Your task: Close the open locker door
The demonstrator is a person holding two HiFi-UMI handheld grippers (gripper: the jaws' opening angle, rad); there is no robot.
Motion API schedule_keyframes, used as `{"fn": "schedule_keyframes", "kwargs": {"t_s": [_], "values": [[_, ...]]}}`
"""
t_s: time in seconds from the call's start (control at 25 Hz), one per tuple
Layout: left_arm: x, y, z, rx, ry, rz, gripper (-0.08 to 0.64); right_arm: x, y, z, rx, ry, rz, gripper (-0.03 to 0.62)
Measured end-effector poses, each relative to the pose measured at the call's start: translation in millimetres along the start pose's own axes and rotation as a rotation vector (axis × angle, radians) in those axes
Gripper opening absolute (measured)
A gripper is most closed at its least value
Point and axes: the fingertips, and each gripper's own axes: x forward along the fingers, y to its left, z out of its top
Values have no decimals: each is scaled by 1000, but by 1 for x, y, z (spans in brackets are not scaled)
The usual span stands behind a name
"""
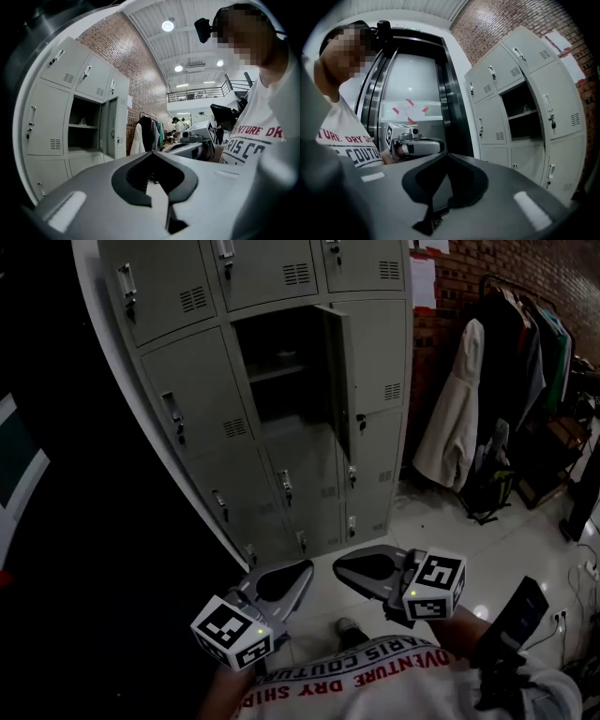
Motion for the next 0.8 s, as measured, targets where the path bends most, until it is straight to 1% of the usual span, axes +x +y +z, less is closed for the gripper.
{"fn": "schedule_keyframes", "kwargs": {"t_s": [0.16, 0.32, 0.44, 0.6, 0.72, 0.8], "values": [[39, 61, 10, -10, -7, 41, 5, 26, -67, 13, 1, 9, 39, -5], [79, 118, 31, -9, -4, 73, 5, 48, -131, 45, -24, 4, 69, -5], [108, 152, 38, -15, -2, 84, 5, 60, -168, 61, -31, 10, 89, -5], [133, 181, 37, -43, 1, 89, 5, 69, -198, 65, -32, 28, 108, -5], [145, 188, 32, -66, 12, 76, 5, 66, -211, 61, -15, 38, 98, -5], [149, 191, 31, -68, 16, 73, 5, 61, -221, 56, -7, 41, 78, -5]]}}
